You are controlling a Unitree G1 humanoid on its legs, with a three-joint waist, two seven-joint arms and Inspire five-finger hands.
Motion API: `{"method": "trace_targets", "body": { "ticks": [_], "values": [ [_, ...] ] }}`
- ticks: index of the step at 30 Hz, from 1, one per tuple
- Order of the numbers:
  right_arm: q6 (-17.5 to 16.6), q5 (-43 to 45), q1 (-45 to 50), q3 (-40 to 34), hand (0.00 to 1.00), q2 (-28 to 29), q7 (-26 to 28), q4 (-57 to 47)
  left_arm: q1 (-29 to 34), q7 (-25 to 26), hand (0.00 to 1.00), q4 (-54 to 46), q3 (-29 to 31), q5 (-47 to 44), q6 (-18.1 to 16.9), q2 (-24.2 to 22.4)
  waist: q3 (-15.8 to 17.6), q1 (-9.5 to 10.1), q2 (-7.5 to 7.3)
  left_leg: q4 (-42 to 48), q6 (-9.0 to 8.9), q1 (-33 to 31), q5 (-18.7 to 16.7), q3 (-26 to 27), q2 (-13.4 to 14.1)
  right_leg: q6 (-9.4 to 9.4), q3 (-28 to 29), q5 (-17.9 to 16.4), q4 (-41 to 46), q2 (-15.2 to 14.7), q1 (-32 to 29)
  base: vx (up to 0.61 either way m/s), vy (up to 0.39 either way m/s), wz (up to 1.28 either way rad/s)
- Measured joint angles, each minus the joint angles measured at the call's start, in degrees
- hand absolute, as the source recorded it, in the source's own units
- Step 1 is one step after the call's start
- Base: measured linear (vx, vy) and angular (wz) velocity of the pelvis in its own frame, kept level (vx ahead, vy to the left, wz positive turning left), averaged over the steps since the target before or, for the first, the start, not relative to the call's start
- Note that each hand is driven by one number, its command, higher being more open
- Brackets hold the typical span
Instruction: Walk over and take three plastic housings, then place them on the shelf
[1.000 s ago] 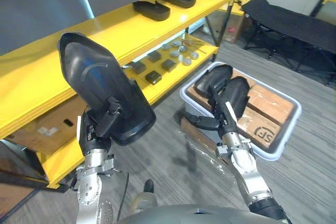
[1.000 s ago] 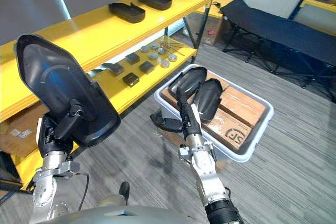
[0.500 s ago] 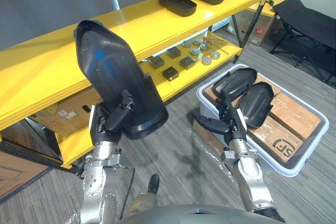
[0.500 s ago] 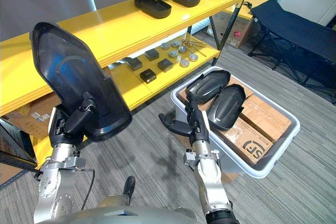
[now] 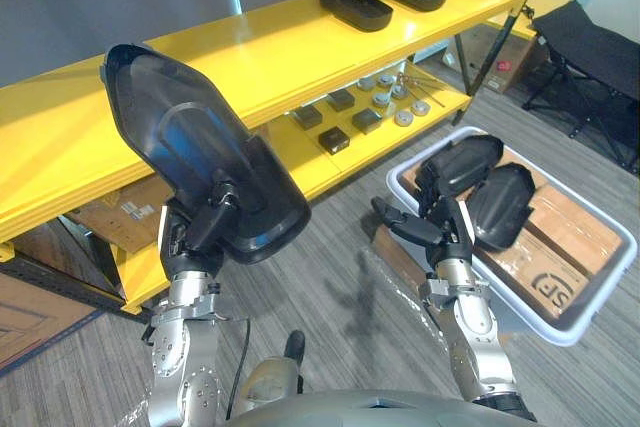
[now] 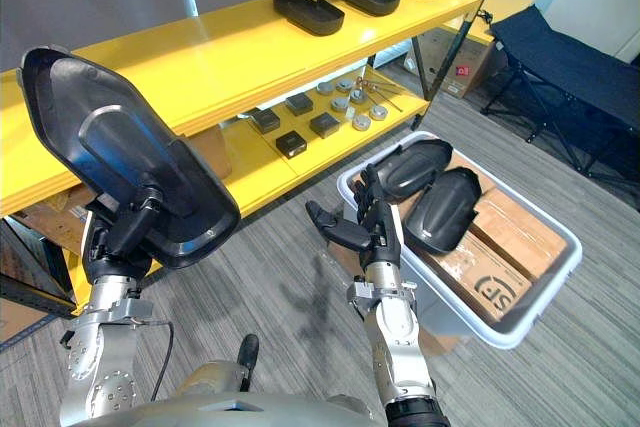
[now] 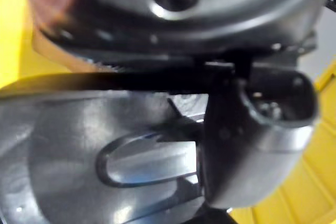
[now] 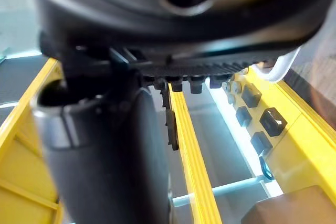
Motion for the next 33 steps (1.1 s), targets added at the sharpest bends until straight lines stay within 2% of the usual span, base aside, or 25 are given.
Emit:
{"method": "trace_targets", "body": {
  "ticks": [1, 2, 4, 6, 8, 9, 12, 13, 15, 16, 17, 18, 21, 22, 23, 24, 26, 28, 29, 30, 31, 32, 33],
  "values": [
    [0.0, 0.0, 0.1, 0.0, 1.00, 0.3, 0.0, 0.0, -0.1, -0.5, 0.00, -0.5, -0.1, -0.2, 0.0, 0.3, 0.4, -0.54, 0.55, -0.1, 0.68, 0.4, -0.5, -1.1, 0.6, 0.49, 1.6, -0.7, 3.7, 0.5, -2.5, 0.18, 0.066, 0.33],
    [0.0, 0.0, -0.1, 0.0, 1.00, 0.4, 0.4, -0.1, -0.6, -0.6, 0.00, -0.6, 0.1, -0.3, -0.1, 0.4, 0.4, -0.46, 0.37, -0.2, 1.53, 1.1, -1.0, -1.9, 1.0, 0.49, 3.1, -3.7, 4.5, 2.6, -5.2, 0.20, 0.033, 0.20],
    [0.0, 0.0, 0.2, 0.0, 1.00, 0.5, 1.2, -1.4, -0.7, -0.6, 0.00, -0.6, 0.1, -1.6, -0.1, 0.2, 0.7, -0.33, 0.79, -0.4, 2.46, 3.1, -1.7, -2.1, 1.2, 0.64, 3.2, -5.5, 1.2, 5.7, -7.3, 0.20, 0.029, 0.03],
    [0.0, 0.4, 2.0, -0.2, 1.00, 0.5, 1.8, -5.6, -1.1, -0.4, 0.00, -0.6, -0.8, -2.7, -0.2, -0.1, 1.3, -0.41, 1.81, 0.6, 2.88, 4.4, -3.5, -2.6, 1.3, 0.93, 4.3, -5.4, -3.9, 8.4, -9.0, 0.18, 0.030, 0.13],
    [-0.3, 0.5, 4.7, -0.8, 1.00, 0.5, 2.6, -11.3, -2.5, -0.4, 0.00, -0.6, -2.9, -2.7, -0.5, -0.1, 1.8, -0.96, 2.76, 3.4, 2.90, 4.6, -6.1, -4.5, 1.6, 2.93, 7.5, -3.7, -11.3, 11.6, -10.9, 0.15, -0.016, 0.51],
    [-0.9, 0.5, 6.0, -0.8, 1.00, 0.5, 3.2, -13.3, -2.8, -0.5, 0.00, -0.6, -3.9, -2.8, -1.0, -0.1, 2.0, -1.54, 3.11, 4.8, 2.67, 4.7, -7.5, -5.6, 1.6, 4.21, 8.5, -2.6, -15.6, 12.3, -11.1, 0.22, -0.086, 0.61],
    [-2.5, 0.9, 9.4, -0.7, 1.00, 0.6, 4.7, -16.6, -2.8, -0.7, 0.00, -0.6, -5.5, -3.2, -1.3, -0.1, 1.5, -1.68, 1.90, 9.3, 1.09, 4.9, -12.7, -8.2, 0.5, 4.35, 10.1, -1.8, -21.8, 11.9, -9.0, 0.23, -0.164, 0.58],
    [-2.7, 1.6, 10.7, -0.8, 1.00, 0.3, 5.0, -18.0, -3.0, -0.8, 0.00, -0.3, -6.0, -3.2, -1.3, 0.0, 1.0, -1.68, 0.68, 11.5, 0.68, 5.1, -15.1, -9.2, 0.1, 6.01, 12.1, -0.6, -22.2, 12.3, -7.0, 0.36, -0.325, 0.85],
    [-3.2, 1.5, 12.0, -2.0, 1.00, 0.0, 4.2, -20.0, -2.7, -1.2, 0.00, -0.3, -7.6, -4.0, -1.3, -0.3, 0.5, -1.98, 1.32, 12.5, -0.95, 5.2, -17.0, -8.5, 2.8, 5.97, 10.9, -0.5, -18.7, 13.7, -6.6, 0.31, -0.322, 1.02],
    [-3.5, 1.4, 12.2, -2.5, 1.00, 0.0, 3.8, -20.6, -2.7, -1.3, 0.00, -0.3, -8.1, -4.2, -1.3, -0.3, 0.4, -1.98, 1.38, 13.2, -1.29, 5.1, -17.4, -7.8, 3.7, 5.26, 9.6, 0.0, -17.7, 13.5, -6.5, 0.29, -0.300, 1.08],
    [-3.8, 1.4, 12.2, -3.4, 1.00, -0.3, 2.6, -21.8, -2.6, -1.4, 0.00, -0.2, -9.0, -4.4, -1.3, -0.7, 0.2, -2.07, 2.26, 17.1, -1.29, 4.1, -19.5, -5.6, 6.1, 2.95, 5.4, 0.7, -15.8, 12.9, -5.9, 0.35, -0.307, 1.06],
    [-3.8, 1.5, 11.9, -4.2, 1.00, -0.7, 1.8, -21.9, -2.0, -1.3, 0.00, -0.1, -9.6, -4.4, -1.2, -1.3, -0.1, -2.48, 3.27, 21.5, -1.34, 3.3, -20.4, -2.5, 8.0, 2.18, 2.5, -1.0, -14.5, 13.2, -3.9, 0.31, -0.220, 1.03],
    [-4.0, 1.5, 11.8, -5.1, 1.00, -1.6, 1.3, -22.4, -0.5, -0.4, 0.00, -0.3, -9.4, -4.3, -1.2, -1.4, -1.1, -2.30, 3.64, 28.7, -1.46, 1.4, -18.0, 0.3, 8.9, 2.25, 0.4, -3.4, -15.4, 13.7, 0.8, 0.32, -0.189, 0.67],
    [-4.6, 1.6, 11.4, -5.1, 1.00, -2.5, 1.5, -23.1, -0.3, -0.2, 0.00, -0.3, -9.0, -4.3, -1.2, -1.5, -1.3, -1.14, 4.70, 34.7, -1.77, -1.2, -16.7, 1.6, 10.1, 1.99, -0.2, -3.6, -17.0, 14.5, 2.5, 0.24, -0.068, 0.22],
    [-4.7, 1.6, 10.5, -5.2, 1.00, -2.6, 2.0, -23.1, -0.3, -0.1, 0.00, -0.2, -7.9, -4.1, -1.0, -1.4, -1.1, -0.48, 4.97, 40.6, -2.51, -3.8, -14.7, 3.8, 11.8, 1.65, -0.9, -3.6, -19.0, 14.8, 4.8, 0.22, -0.033, 0.13],
    [-4.8, 1.6, 10.3, -5.2, 1.00, -2.4, 2.1, -23.1, -0.3, 0.0, 0.00, -0.2, -7.5, -4.0, -0.9, -1.3, -1.0, -0.05, 4.81, 41.8, -2.48, -4.2, -14.8, 5.3, 12.9, 1.54, -1.1, -3.6, -20.0, 14.9, 6.1, 0.24, -0.015, 0.12],
    [-5.4, 1.6, 9.9, -5.6, 1.00, -2.0, 2.3, -23.3, -0.3, -0.1, 0.00, -0.2, -7.1, -3.6, -0.9, -1.3, -1.3, 0.41, 4.85, 36.9, -2.70, -3.8, -16.1, 9.8, 16.9, 1.54, -2.2, -3.5, -22.6, 14.5, 10.1, 0.25, 0.010, 0.19],
    [-6.4, 1.6, 9.7, -7.5, 1.00, -2.0, 2.5, -23.6, -0.7, -0.3, 0.00, -0.1, -7.4, -1.1, -1.0, -1.3, -1.5, -0.01, 4.85, 26.3, -2.85, -3.7, -15.6, 14.3, 18.7, 1.78, -3.4, -3.5, -24.1, 12.8, 11.6, 0.20, 0.117, 0.35],
    [-6.6, 1.6, 9.4, -9.1, 1.00, -2.1, 2.4, -23.6, -1.3, -0.5, 0.00, 0.4, -8.8, 0.6, -1.0, -1.3, -1.5, -0.22, 4.78, 19.6, -3.06, -3.6, -13.1, 16.1, 18.5, 2.18, -3.8, -3.4, -24.3, 11.1, 12.2, 0.15, 0.173, 0.30],
    [-6.7, 1.6, 9.4, -10.6, 1.00, -2.3, 2.1, -23.6, -1.7, -0.5, 0.00, 0.9, -10.0, 2.0, -1.0, -1.3, -1.6, -0.28, 5.02, 15.1, -2.75, -3.2, -9.1, 16.8, 18.2, 2.81, -3.6, -3.4, -24.2, 10.2, 12.6, 0.24, 0.335, 0.26],
    [-6.9, 1.7, 9.3, -12.0, 1.00, -2.9, 1.8, -23.4, -2.2, -0.6, 0.00, 1.3, -11.6, 3.6, -1.0, -1.2, -2.1, -0.35, 6.04, 11.1, -4.96, -2.6, -0.9, 16.7, 18.0, 4.57, -2.6, -4.2, -23.9, 9.7, 13.4, 0.20, 0.311, 0.10],
    [-6.9, 1.7, 8.8, -12.0, 1.00, -2.3, 1.5, -22.8, -2.9, -0.6, 0.00, 1.8, -12.0, 4.5, -1.0, -0.8, -2.4, -0.53, 5.16, 10.8, -6.69, -1.2, -2.2, 16.4, 16.5, 5.99, -1.3, -5.1, -23.4, 8.1, 13.4, 0.21, 0.368, 0.03],
    [-6.9, 1.6, 7.9, -10.7, 1.00, -1.6, 1.2, -22.2, -3.7, -0.6, 0.00, 2.3, -12.1, 5.1, -0.9, 0.5, -2.4, -1.55, 2.99, 9.2, -6.08, -0.1, -2.4, 17.5, 14.1, 6.01, 0.7, -5.1, -23.2, 5.7, 13.2, 0.11, 0.233, -0.02]
  ]
}}
